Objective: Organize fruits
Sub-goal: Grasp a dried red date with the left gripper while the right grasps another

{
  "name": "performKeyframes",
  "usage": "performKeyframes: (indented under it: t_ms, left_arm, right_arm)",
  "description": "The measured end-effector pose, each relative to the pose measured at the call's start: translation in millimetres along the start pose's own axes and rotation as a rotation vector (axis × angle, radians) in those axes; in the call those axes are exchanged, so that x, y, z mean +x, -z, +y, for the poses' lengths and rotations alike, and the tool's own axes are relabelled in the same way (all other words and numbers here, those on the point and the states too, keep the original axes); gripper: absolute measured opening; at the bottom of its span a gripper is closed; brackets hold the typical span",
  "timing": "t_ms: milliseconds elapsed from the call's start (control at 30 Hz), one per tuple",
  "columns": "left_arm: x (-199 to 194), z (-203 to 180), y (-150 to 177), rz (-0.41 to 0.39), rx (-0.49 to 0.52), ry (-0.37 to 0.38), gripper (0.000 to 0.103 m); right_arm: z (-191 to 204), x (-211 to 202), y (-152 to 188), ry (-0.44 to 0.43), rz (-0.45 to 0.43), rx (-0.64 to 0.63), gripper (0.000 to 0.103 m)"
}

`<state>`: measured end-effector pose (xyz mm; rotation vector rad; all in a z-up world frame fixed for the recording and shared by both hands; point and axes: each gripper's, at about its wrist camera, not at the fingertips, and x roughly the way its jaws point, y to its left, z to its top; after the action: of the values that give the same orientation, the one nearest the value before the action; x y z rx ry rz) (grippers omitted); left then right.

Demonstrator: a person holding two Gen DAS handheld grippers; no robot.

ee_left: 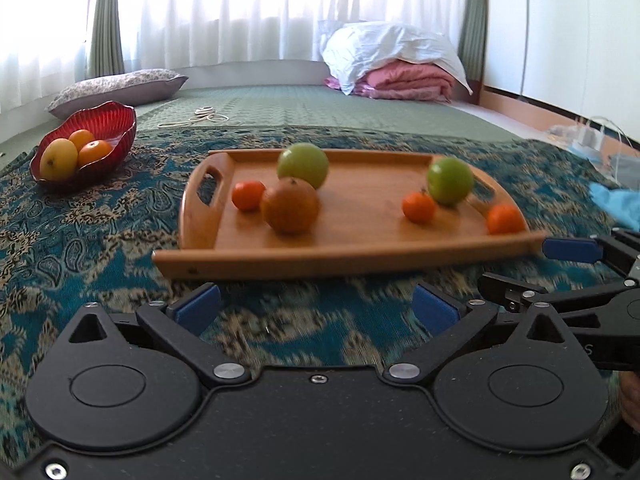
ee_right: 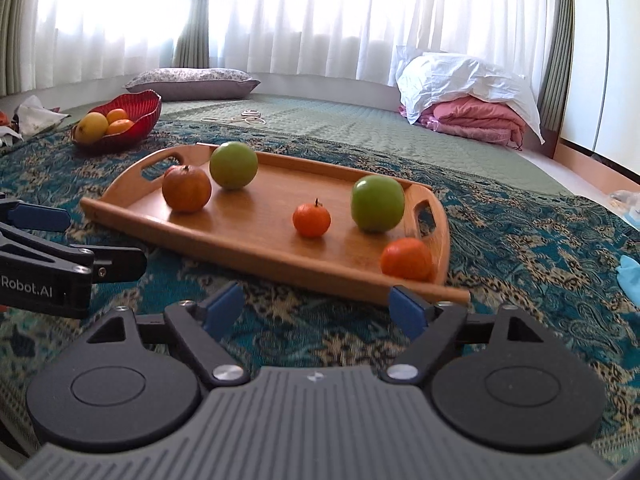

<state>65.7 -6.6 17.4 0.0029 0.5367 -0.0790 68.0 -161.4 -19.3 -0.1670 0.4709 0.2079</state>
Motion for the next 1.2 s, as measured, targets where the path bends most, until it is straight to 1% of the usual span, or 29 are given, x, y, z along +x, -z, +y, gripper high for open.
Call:
performKeyframes:
  t_ms: [100,300,600,667,700,733,767,800,833,900,933,967,1000,1033,1067,1100,1133,1167,1200]
  left_arm:
    - [-6.2,-8.4,11.4,-0.002,0.03,-0.008,0.103]
    - [-14.9,-21.1,22.4,-0.009,0.072,-0.012,0.103]
    - [-17.9,-33.8,31.9,0.008,0.092,0.003,0.103]
    - [-18.7,-37.3,34.1,0.015,0.096,0.007,0.1]
    - [-18.7,-38.9,34.8,0.023,0.099,0.011,0.095]
    - [-18.4,-40.1,35.2,0.031,0.099,0.015,0.088]
    - [-18.1,-40.8,35.5,0.037,0.094,0.019,0.085]
    - [-17.7,-41.2,35.3,0.044,0.086,0.025,0.078]
    - [-17.8,-41.0,35.2,0.05,0.077,0.031,0.074]
    - [-17.9,-41.8,34.5,0.053,0.063,0.041,0.06]
    - [-18.3,-42.5,34.2,0.05,0.063,0.038,0.054]
    - [-18.7,-43.5,33.8,0.045,0.065,0.031,0.051]
    - [-19.1,-44.1,33.2,0.041,0.069,0.029,0.043]
    - [-18.9,-44.2,32.7,0.042,0.067,0.035,0.038]
    - [-18.2,-43.9,31.8,0.049,0.06,0.042,0.031]
    - [-17.7,-43.4,31.3,0.055,0.048,0.049,0.024]
    - [-17.2,-42.6,31.1,0.06,0.038,0.053,0.022]
    - [-16.8,-41.7,30.7,0.063,0.03,0.053,0.022]
    - [-17.3,-41.2,30.8,0.062,0.023,0.054,0.021]
  right_arm:
    - [2.7,-8.7,11.7,0.015,-0.004,-0.009,0.091]
    - [3.1,-19.0,24.7,0.035,0.002,-0.029,0.092]
    - [-8.5,-28.6,41.4,0.066,0.029,0.025,0.094]
    - [-10.4,-30.1,44.7,0.071,0.034,0.046,0.094]
    - [-11.8,-31.1,45.7,0.068,0.036,0.059,0.094]
    - [-12.8,-32.2,46.0,0.063,0.038,0.073,0.094]
    - [-13.6,-33.0,46.3,0.061,0.039,0.083,0.094]
    - [-14.0,-33.3,46.5,0.058,0.039,0.088,0.094]
    - [-14.3,-33.7,46.8,0.054,0.04,0.091,0.094]
    - [-14.5,-34.1,47.6,0.053,0.04,0.101,0.09]
    - [-14.6,-34.4,48.0,0.051,0.041,0.106,0.087]
    - [-14.7,-34.9,48.4,0.05,0.041,0.113,0.085]
    - [-14.6,-35.7,48.9,0.05,0.04,0.119,0.08]
    - [-14.5,-36.4,49.1,0.053,0.039,0.124,0.075]
    - [-14.1,-37.0,49.2,0.062,0.039,0.126,0.072]
    - [-13.5,-37.4,49.5,0.08,0.04,0.125,0.066]
    - [-12.3,-37.9,50.1,0.11,0.041,0.121,0.062]
    - [-11.3,-38.7,50.6,0.132,0.039,0.116,0.061]
    - [-11.0,-40.0,51.2,0.144,0.037,0.116,0.054]
